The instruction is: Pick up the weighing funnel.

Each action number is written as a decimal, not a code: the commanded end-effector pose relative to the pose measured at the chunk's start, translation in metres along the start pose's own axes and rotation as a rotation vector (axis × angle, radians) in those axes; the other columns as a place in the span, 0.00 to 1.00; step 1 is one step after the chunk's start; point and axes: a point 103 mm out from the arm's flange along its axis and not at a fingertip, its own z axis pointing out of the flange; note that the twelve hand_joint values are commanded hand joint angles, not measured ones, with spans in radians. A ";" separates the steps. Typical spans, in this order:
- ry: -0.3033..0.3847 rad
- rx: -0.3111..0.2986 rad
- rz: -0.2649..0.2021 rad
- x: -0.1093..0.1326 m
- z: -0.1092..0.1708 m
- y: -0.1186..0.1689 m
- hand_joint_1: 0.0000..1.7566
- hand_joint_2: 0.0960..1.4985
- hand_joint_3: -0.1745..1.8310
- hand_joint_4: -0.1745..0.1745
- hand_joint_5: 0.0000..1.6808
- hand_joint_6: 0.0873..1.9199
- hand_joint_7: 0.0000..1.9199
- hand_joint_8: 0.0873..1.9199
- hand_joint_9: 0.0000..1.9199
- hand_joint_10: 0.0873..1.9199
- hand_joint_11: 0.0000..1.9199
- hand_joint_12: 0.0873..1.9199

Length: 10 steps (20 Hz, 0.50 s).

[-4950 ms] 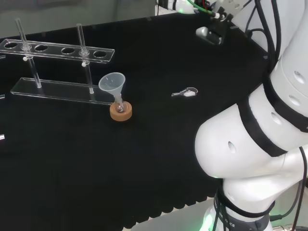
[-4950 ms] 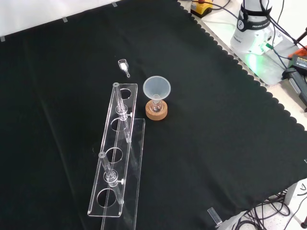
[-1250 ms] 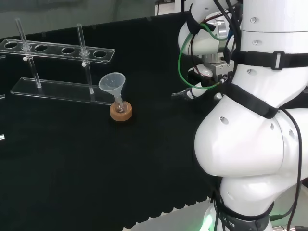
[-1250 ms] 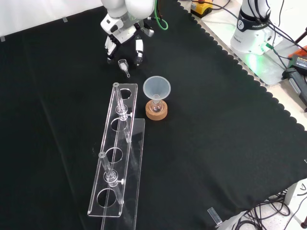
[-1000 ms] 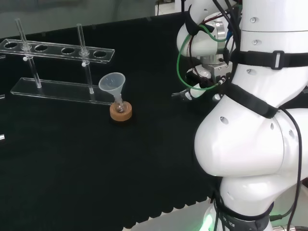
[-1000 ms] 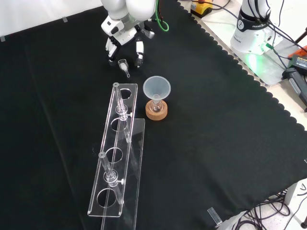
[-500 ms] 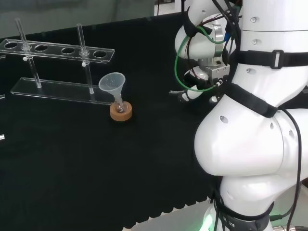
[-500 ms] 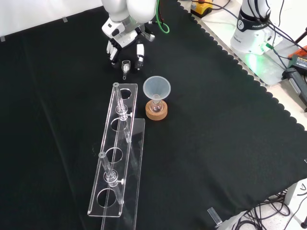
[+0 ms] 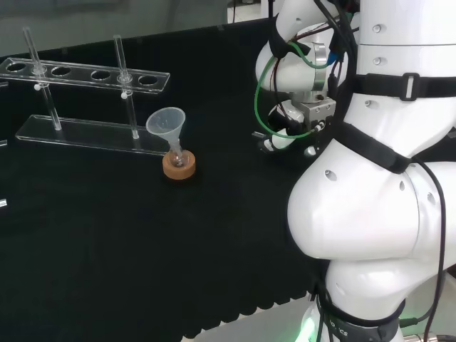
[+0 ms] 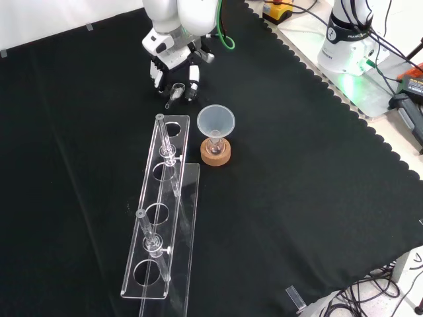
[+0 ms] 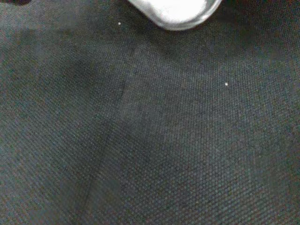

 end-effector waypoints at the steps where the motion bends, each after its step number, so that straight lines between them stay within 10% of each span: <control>1: -0.011 -0.081 0.004 -0.001 -0.006 -0.007 0.41 0.38 0.28 0.01 0.63 0.53 0.69 0.39 0.75 0.18 0.67 0.43; 10: -0.056 -0.130 0.016 0.004 -0.010 -0.010 0.55 0.39 0.31 0.00 0.81 0.31 0.86 0.19 0.96 0.00 0.89 0.23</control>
